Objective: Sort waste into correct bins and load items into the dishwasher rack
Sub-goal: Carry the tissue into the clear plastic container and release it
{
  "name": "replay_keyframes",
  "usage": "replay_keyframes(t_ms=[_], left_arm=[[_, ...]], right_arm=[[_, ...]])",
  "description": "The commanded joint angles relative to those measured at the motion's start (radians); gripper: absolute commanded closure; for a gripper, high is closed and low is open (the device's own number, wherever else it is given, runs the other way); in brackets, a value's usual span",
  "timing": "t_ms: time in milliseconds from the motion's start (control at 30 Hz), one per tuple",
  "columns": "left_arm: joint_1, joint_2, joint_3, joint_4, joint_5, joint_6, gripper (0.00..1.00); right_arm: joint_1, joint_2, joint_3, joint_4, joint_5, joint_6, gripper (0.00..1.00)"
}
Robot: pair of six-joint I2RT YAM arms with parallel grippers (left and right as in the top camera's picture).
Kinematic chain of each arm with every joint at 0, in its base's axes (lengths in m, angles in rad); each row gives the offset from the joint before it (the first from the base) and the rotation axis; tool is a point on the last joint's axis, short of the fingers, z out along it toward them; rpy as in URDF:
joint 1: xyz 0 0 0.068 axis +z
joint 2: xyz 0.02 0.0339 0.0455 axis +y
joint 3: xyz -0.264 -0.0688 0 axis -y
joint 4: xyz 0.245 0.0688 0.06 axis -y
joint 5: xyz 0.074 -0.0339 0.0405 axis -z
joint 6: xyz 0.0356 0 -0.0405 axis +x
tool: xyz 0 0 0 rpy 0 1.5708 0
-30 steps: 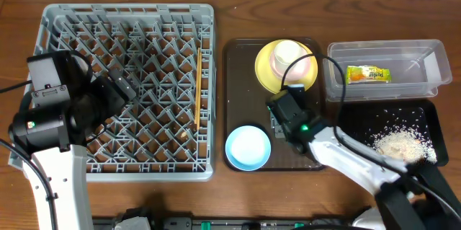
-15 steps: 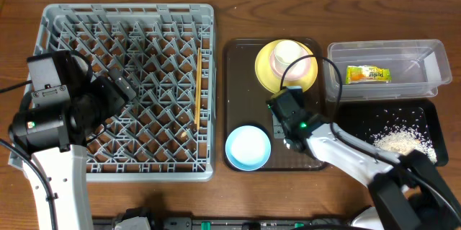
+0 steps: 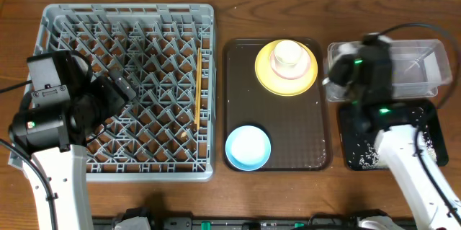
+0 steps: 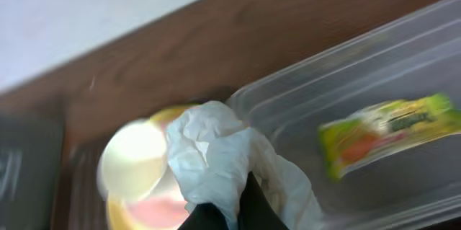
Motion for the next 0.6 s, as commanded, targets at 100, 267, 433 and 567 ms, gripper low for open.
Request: replay_keyframes(t_ms=[100, 267, 433, 567], left_arm=[[0.005, 0.001, 0.013, -0.002, -0.005, 0.006, 0.03], [0.005, 0.001, 0.013, -0.003, -0.005, 0.006, 0.03], [0.005, 0.001, 0.013, -0.002, -0.005, 0.006, 0.03], [0.005, 0.001, 0.013, -0.003, -0.005, 0.006, 0.03]], right_arm=[[-0.177, 0.069, 0.006, 0.042, -0.067, 0.127, 0.99], [-0.215, 0.172, 0.006, 0.113, -0.067, 0.127, 0.98], [-0.216, 0.248, 0.006, 0.152, -0.065, 0.128, 0.61], [-0.216, 0.251, 0.007, 0.200, -0.074, 0.128, 0.16]])
